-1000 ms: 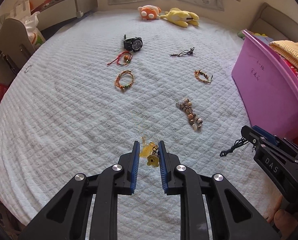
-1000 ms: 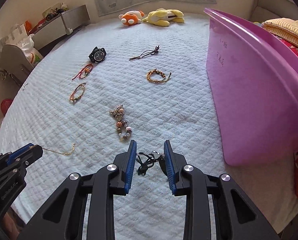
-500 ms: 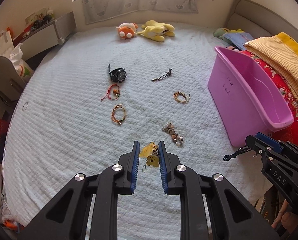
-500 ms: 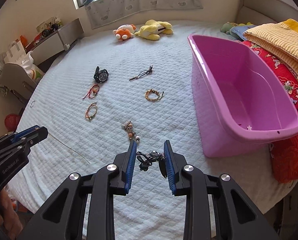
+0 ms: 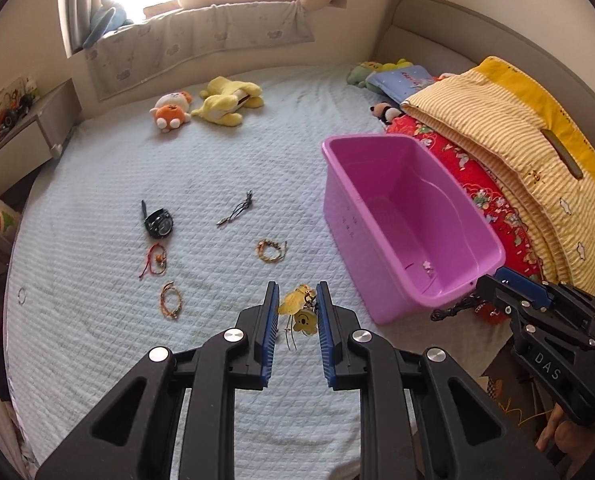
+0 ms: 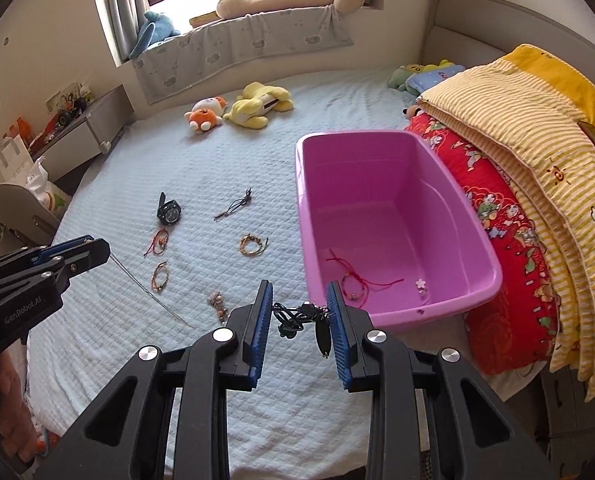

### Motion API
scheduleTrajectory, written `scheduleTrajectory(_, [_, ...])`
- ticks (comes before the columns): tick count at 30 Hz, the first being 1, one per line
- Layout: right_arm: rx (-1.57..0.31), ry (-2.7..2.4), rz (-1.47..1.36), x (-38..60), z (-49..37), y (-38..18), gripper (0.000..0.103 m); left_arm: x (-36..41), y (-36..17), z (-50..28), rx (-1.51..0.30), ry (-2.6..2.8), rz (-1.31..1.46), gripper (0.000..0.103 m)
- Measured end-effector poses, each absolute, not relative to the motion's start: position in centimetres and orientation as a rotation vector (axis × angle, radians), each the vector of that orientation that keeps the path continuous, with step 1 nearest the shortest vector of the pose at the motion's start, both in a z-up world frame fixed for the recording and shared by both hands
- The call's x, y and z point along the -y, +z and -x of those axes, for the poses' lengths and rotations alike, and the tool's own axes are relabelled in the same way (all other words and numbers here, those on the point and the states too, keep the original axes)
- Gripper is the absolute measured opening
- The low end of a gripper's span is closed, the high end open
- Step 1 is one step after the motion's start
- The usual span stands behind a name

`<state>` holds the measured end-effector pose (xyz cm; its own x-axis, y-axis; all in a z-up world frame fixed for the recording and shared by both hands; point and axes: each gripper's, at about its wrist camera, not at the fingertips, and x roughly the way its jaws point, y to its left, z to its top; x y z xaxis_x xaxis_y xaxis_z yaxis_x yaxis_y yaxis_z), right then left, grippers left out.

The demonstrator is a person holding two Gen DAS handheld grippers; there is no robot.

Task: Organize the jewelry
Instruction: 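Carry the gold chain and black necklace in both tools over the pink tub, then open both tools to drop the chain and necklace into the tub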

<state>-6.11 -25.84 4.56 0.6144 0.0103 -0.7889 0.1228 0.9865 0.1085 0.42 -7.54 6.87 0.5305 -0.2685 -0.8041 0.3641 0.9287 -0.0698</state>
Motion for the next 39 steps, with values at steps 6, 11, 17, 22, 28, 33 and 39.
scheduleTrajectory(6, [-0.888, -0.041, -0.136, 32.2, 4.4, 6.7, 0.027, 15.3, 10.3, -2.6, -0.890, -0.415, -0.094, 0.019])
scheduleTrajectory(11, [-0.900, 0.027, -0.123, 37.2, 1.8, 7.1, 0.027, 21.2, 11.3, -5.0, -0.898, -0.414, -0.070, 0.019])
scheduleTrajectory(17, [-0.959, 0.119, -0.120, 41.5, -1.5, 5.0, 0.027, 26.9, 9.0, -7.4, -0.953, -0.372, -0.084, 0.019])
scheduleTrajectory(22, [-1.031, 0.176, -0.127, 43.7, -4.1, 2.1, 0.027, 29.7, 4.9, -9.6, -1.070, -0.345, -0.087, 0.019])
scheduleTrajectory(28, [-1.112, 0.219, -0.120, 44.8, -6.4, -0.3, 0.027, 30.7, 1.0, -11.6, -1.212, -0.300, -0.083, 0.019])
scheduleTrajectory(33, [-1.182, 0.250, -0.097, 44.7, -7.8, -2.2, 0.027, 31.0, -0.6, -12.4, -1.263, -0.272, -0.110, 0.021])
scheduleTrajectory(39, [-1.226, 0.259, -0.059, 44.8, -9.0, -3.2, 0.039, 31.0, -0.2, -12.6, -1.247, -0.239, -0.135, 0.071])
